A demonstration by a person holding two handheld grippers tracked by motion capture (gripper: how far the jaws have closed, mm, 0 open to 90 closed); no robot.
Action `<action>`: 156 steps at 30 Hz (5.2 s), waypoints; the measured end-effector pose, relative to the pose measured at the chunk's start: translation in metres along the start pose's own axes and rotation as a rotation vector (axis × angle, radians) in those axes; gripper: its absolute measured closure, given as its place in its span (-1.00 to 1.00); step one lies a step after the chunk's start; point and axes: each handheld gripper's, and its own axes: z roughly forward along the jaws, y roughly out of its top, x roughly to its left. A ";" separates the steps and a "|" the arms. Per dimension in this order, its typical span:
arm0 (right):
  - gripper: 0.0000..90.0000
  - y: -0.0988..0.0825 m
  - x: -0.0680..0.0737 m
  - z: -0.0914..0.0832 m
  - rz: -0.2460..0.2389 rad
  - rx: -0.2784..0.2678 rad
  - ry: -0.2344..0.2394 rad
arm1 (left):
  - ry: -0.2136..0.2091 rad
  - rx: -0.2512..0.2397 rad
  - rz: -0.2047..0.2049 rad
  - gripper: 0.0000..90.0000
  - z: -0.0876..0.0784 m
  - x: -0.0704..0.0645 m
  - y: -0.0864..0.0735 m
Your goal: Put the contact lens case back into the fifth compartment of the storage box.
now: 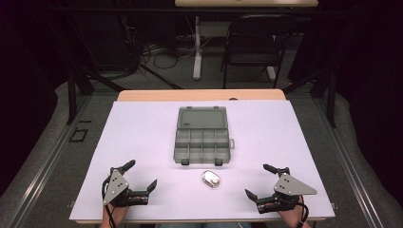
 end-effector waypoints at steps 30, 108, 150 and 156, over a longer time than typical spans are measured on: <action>-1.00 0.027 0.015 0.047 -0.001 0.061 0.078 | 0.006 0.008 0.015 -1.00 0.002 0.001 0.000; -0.96 0.025 0.051 0.128 0.032 0.289 0.164 | -0.005 0.011 0.002 -1.00 0.004 0.005 -0.001; 0.09 0.017 0.053 0.132 0.061 0.381 0.105 | -0.011 0.012 0.016 -1.00 0.003 0.003 0.000; 0.09 0.020 0.051 0.129 0.050 0.364 0.099 | -0.011 0.011 0.017 -1.00 0.003 0.003 0.000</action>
